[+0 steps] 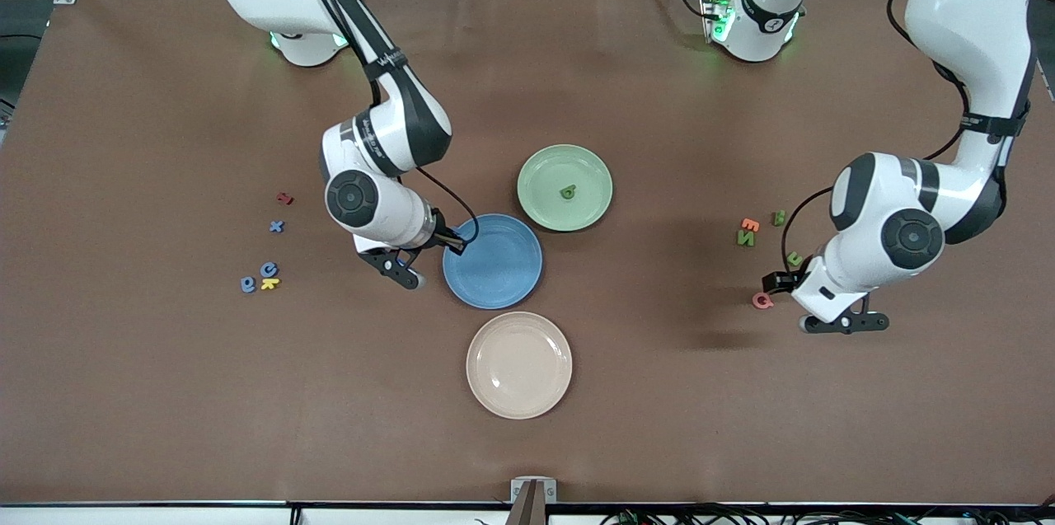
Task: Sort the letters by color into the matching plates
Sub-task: 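Release the blue m onto the blue plate with the right gripper, then grasp a green letter with the left gripper while the right gripper returns, then drop the green letter on the green plate while the right gripper grasps x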
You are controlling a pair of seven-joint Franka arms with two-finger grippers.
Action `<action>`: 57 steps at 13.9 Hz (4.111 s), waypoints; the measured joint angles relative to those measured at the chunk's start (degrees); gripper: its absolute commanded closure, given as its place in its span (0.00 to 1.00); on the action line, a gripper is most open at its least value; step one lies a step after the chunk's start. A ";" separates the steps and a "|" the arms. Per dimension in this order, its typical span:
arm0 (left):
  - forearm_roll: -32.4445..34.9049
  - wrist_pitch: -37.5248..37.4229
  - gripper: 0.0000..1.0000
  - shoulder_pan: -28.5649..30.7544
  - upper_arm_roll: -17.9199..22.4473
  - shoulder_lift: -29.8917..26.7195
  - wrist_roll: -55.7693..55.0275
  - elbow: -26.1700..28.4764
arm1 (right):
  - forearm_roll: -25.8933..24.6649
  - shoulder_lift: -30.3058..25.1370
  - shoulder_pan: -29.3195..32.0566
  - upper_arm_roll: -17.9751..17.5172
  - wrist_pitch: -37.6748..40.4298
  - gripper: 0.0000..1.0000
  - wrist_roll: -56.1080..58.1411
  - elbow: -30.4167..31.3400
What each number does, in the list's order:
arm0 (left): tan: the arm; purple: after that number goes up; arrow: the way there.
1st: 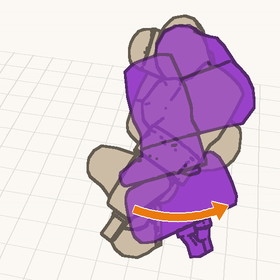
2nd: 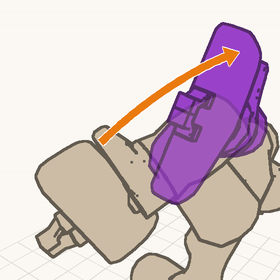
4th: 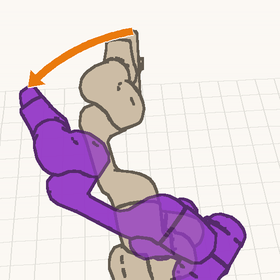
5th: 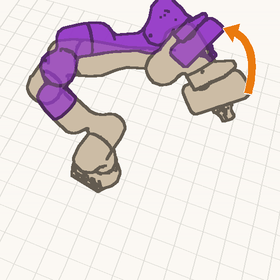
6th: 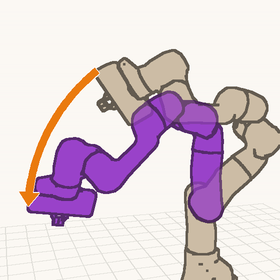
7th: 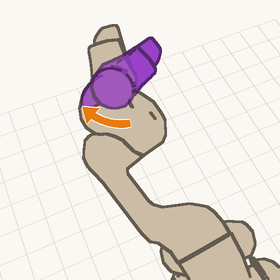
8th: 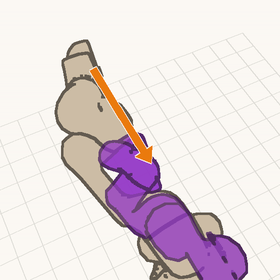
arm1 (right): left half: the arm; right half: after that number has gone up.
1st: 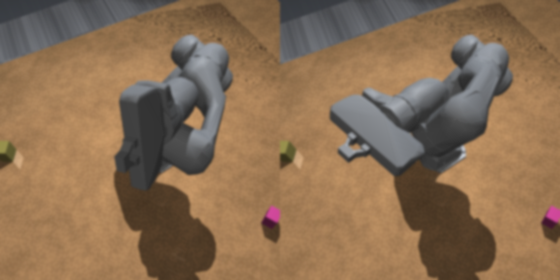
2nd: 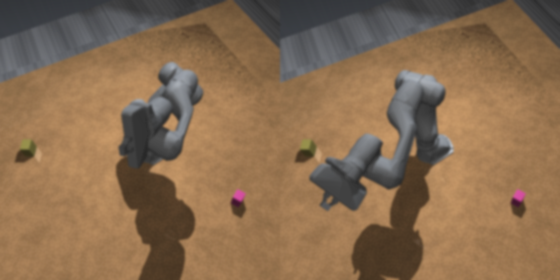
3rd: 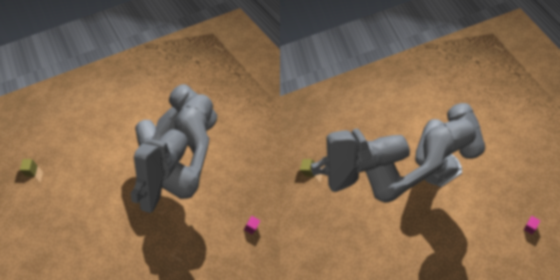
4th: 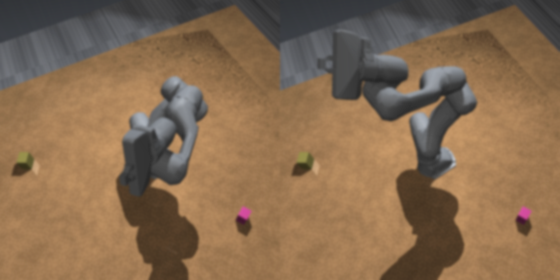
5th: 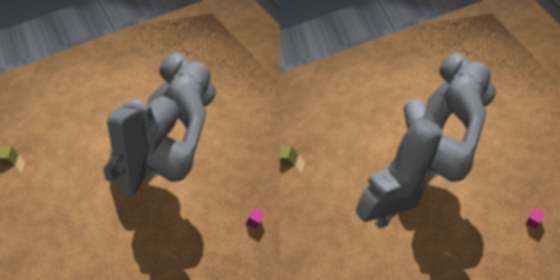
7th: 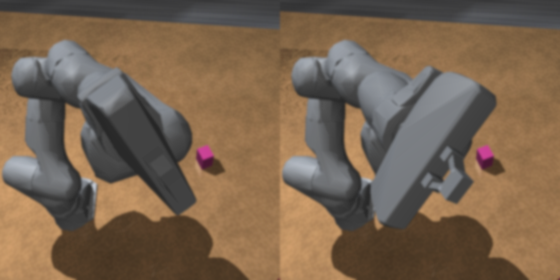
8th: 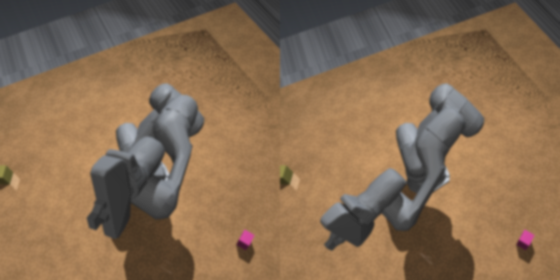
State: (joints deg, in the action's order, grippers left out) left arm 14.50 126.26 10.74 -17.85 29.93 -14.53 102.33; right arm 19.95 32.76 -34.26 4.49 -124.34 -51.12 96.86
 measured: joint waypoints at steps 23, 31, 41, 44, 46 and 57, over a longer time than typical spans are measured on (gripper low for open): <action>4.28 12.87 0.45 7.22 0.05 0.67 2.65 15.34 | -4.26 -3.85 6.78 8.04 10.57 0.00 27.27 0.90; 4.28 13.25 0.97 7.85 -0.98 -0.12 2.75 16.29 | -7.29 -10.47 16.21 17.18 0.24 0.00 66.60 19.70; 4.28 9.24 0.99 7.68 -14.10 -4.32 -7.04 13.13 | -7.60 -12.71 16.27 17.84 -15.27 0.06 69.07 34.04; 4.28 8.47 0.99 5.77 -18.58 -4.17 -18.03 13.17 | -7.59 -12.58 16.09 17.70 -16.43 0.08 69.01 34.22; 4.28 8.48 0.99 1.75 -19.30 -4.02 -26.62 13.07 | -7.58 -12.05 15.93 17.62 -17.19 0.08 68.96 34.39; 4.28 8.50 0.93 -15.15 -19.27 2.16 -52.26 9.98 | -7.52 -9.54 13.45 17.34 -17.92 0.30 65.86 34.50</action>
State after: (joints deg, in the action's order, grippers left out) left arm 18.78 134.76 -4.42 -37.12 32.10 -66.79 112.31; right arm 12.43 23.22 -20.80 21.83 -142.26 14.74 131.37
